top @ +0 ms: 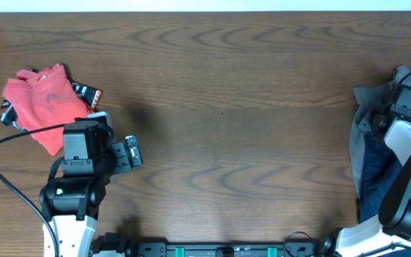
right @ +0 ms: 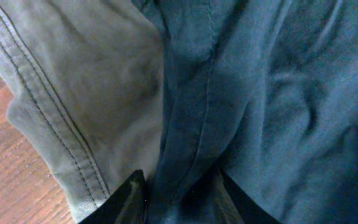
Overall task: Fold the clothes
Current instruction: 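Reach the right gripper to the navy shorts pile and grasp it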
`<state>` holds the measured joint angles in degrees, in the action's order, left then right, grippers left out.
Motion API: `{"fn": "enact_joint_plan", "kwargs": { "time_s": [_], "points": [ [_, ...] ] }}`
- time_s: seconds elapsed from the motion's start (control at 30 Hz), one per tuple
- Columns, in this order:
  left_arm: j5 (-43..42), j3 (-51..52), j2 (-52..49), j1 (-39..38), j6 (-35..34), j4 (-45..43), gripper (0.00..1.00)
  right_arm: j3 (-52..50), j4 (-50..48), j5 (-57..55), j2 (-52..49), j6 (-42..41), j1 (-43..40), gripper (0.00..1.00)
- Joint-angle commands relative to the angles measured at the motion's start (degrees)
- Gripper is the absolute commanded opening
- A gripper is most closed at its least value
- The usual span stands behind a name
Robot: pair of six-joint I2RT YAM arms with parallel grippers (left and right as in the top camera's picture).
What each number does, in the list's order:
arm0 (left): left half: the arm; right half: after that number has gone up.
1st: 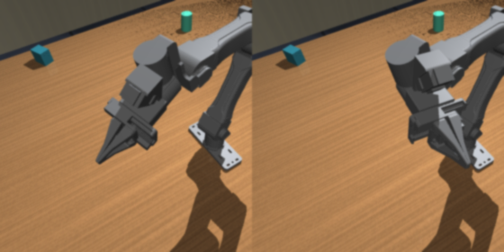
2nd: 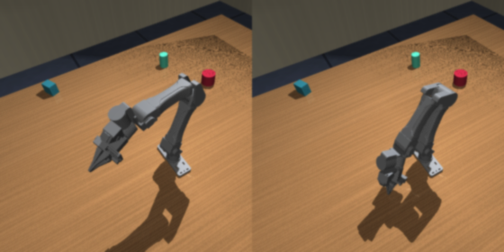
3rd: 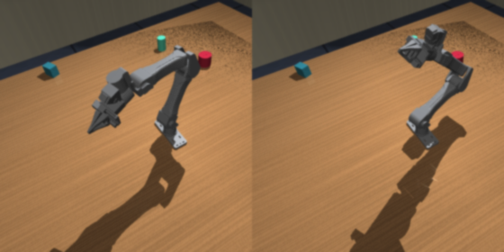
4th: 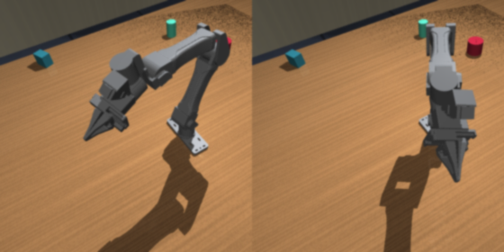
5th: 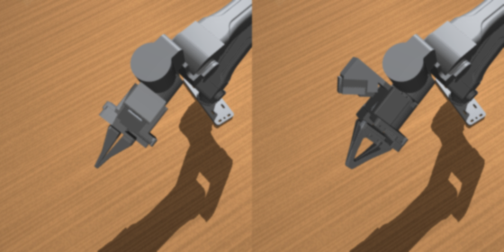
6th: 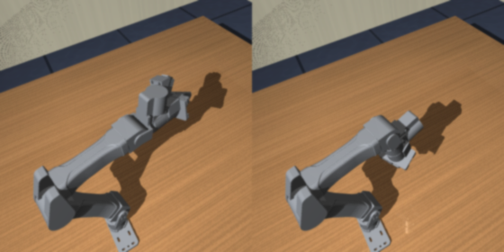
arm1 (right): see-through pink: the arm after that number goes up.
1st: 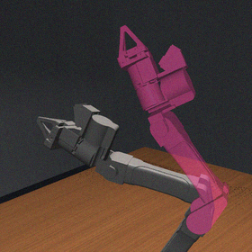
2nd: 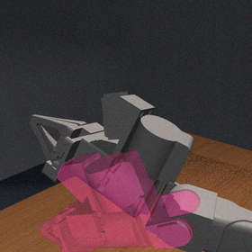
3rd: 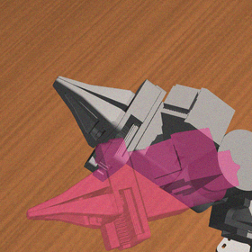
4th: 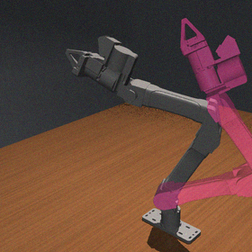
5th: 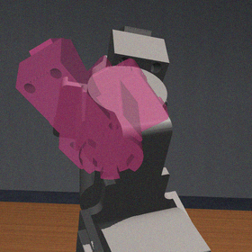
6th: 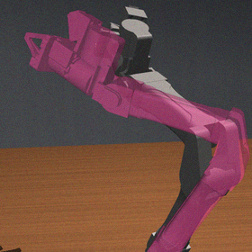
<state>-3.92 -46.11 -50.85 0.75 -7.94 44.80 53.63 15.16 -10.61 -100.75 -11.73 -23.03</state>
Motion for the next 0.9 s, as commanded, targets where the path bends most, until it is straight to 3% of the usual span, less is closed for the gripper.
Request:
{"fn": "enact_joint_plan", "kwargs": {
  "time_s": [0.0,0.1,0.17,0.77,0.87],
  "points": [
    [-0.1,-1.1,0.0,0.4,-0.7,-0.1,0.98,0.7,-0.8,0.1,-0.1,-0.5,-0.8,0.27],
    [-0.1,-1.0,0.0,0.4,-0.7,-0.1,0.98,1.0,-1.2,0.1,0.4,-0.5,-0.8,0.08],
    [-0.1,-1.1,0.0,0.4,-0.7,-0.1,0.98,1.0,-1.2,0.1,1.1,-0.5,-0.9,0.01],
    [-0.1,-1.1,0.0,0.4,-0.7,-0.2,0.98,1.0,0.5,0.3,4.9,-1.1,-3.7,0.01],
    [-0.1,-1.1,0.0,0.4,-0.7,-0.3,0.98,1.3,0.4,5.0,8.0,-0.5,-3.6,0.01]
  ]
}}
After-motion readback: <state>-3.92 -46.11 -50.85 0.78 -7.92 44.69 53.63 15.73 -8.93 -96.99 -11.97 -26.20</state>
